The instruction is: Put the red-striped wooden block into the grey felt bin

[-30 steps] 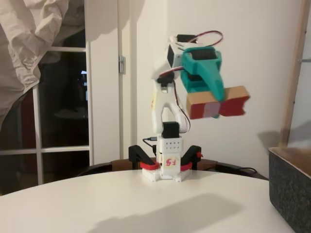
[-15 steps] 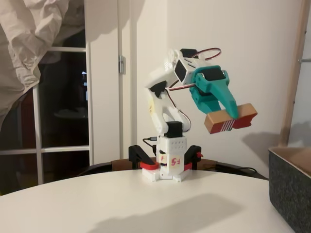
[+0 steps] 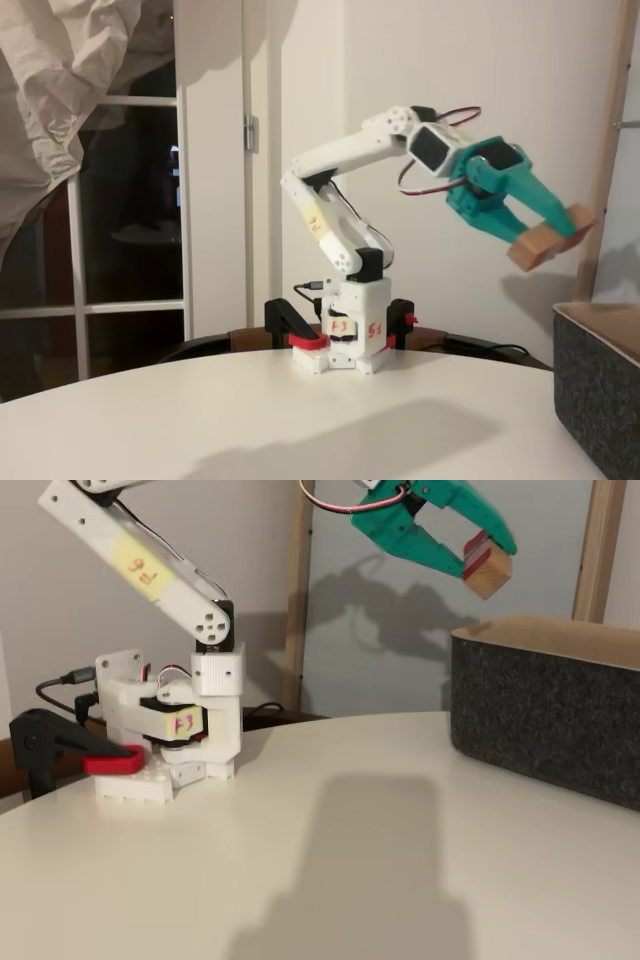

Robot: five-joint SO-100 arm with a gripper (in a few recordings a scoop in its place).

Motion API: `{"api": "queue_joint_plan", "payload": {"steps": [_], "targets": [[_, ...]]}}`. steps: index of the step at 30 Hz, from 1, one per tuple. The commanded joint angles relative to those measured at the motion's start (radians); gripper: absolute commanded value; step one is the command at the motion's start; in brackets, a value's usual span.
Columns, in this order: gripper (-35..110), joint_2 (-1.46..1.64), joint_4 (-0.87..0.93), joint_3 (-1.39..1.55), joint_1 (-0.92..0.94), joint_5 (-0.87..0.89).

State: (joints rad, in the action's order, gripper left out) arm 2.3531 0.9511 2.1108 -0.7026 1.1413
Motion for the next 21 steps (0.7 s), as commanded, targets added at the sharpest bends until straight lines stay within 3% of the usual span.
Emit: {"api": "queue_joint_plan", "payload": {"steps": [1,21], "targets": [[2,-0.094,-0.023,-0.095,-0.057,-0.006],[6,-0.551,-0.117,-0.396,-0.114,-0.126]]}}
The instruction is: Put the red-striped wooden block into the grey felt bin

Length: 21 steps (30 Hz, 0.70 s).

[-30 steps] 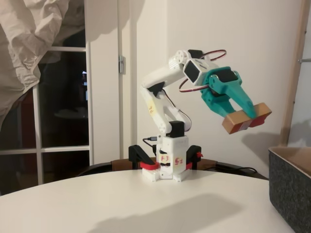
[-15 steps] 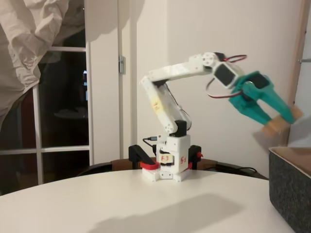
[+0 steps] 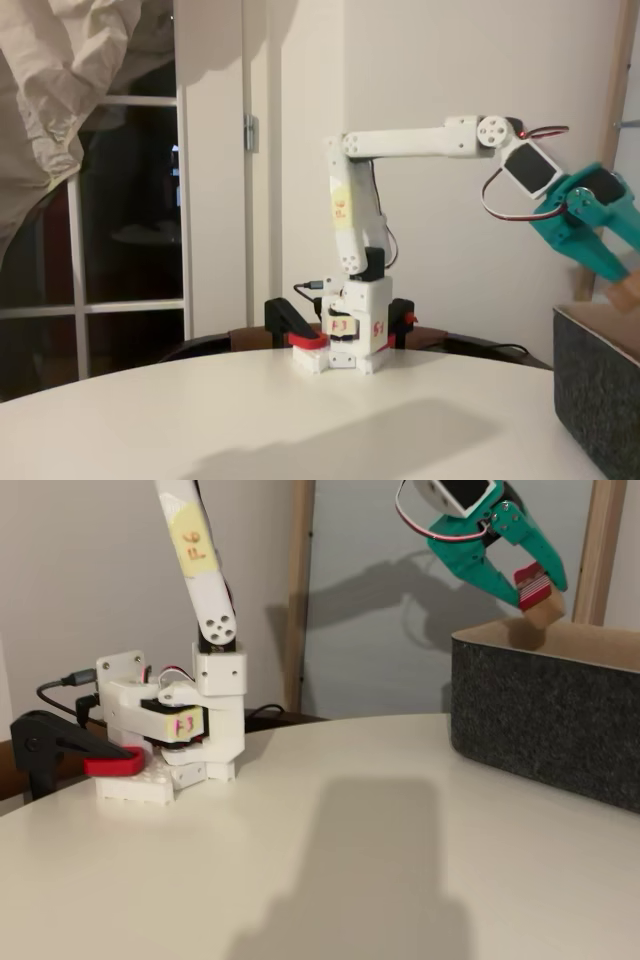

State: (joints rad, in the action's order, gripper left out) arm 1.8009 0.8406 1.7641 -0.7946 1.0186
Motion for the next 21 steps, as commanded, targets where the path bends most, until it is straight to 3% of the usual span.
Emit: {"api": "queue_joint_plan", "payload": {"steps": [1,14,21], "targets": [[8,-0.002,-0.005,-0.048,-0.023,-0.008],[24,0.034,0.190,-0.046,-0.032,-0.041],[24,0.133,0.314,-0.040,-0.028,-0.041]]}}
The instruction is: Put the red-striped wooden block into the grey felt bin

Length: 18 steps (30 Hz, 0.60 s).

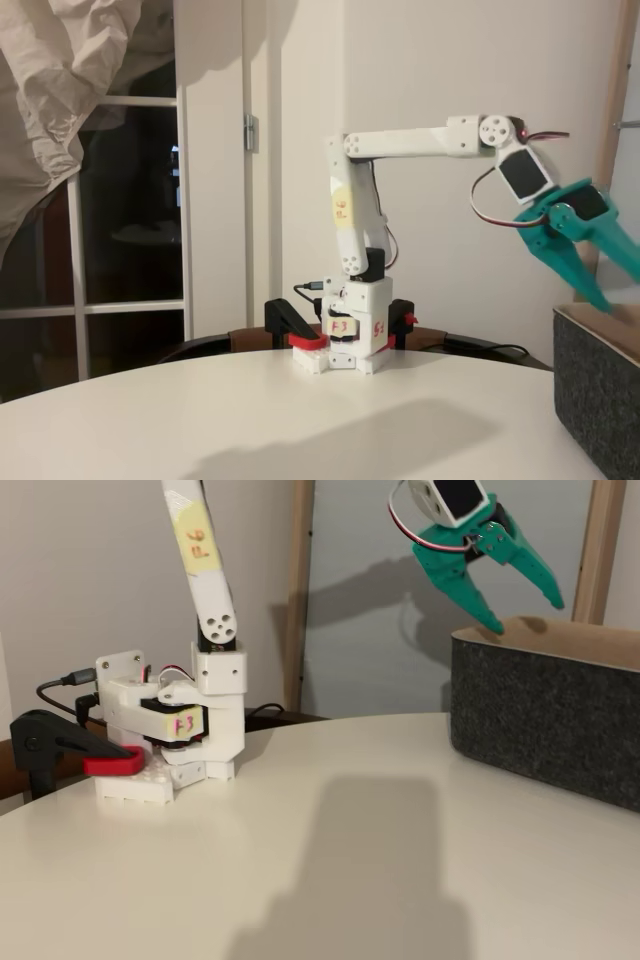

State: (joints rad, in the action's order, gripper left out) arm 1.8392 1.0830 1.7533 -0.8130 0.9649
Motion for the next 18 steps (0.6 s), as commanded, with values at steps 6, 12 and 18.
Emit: {"api": "queue_joint_plan", "payload": {"steps": [6,12,18], "targets": [[23,0.242,0.285,-0.012,0.028,0.048],[21,0.374,0.327,0.084,0.098,0.117],[20,0.518,0.336,0.213,0.244,0.215]]}}
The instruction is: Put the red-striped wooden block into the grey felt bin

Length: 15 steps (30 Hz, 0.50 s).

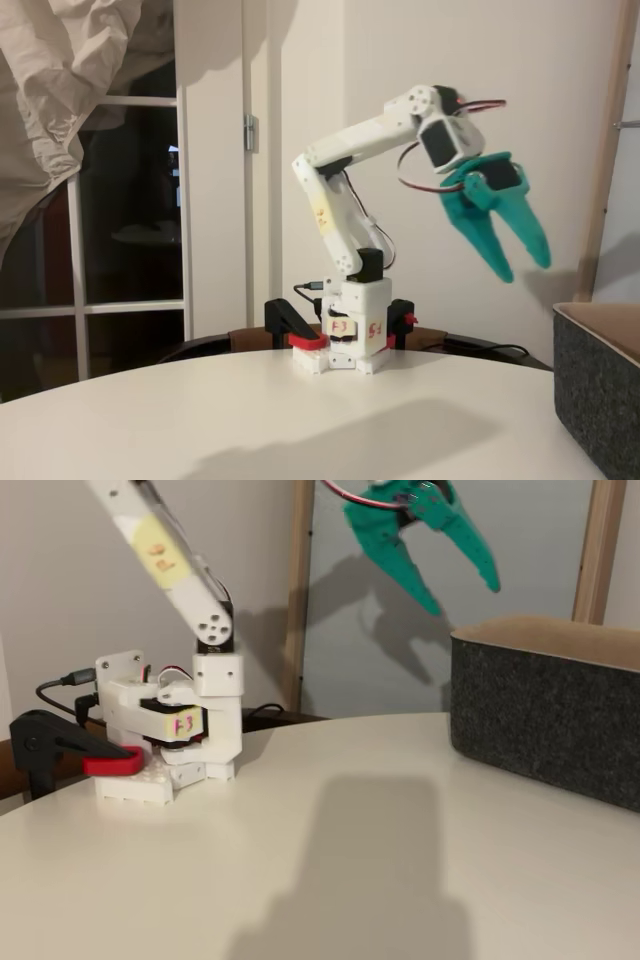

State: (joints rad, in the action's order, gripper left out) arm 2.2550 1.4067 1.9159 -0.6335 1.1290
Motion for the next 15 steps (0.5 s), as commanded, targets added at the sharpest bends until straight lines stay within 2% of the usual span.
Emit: {"api": "queue_joint_plan", "payload": {"steps": [1,8,15], "targets": [[20,0.129,0.012,0.074,0.104,0.074],[19,0.259,0.005,0.173,0.509,0.287],[11,0.299,-0.094,0.202,0.893,0.388]]}}
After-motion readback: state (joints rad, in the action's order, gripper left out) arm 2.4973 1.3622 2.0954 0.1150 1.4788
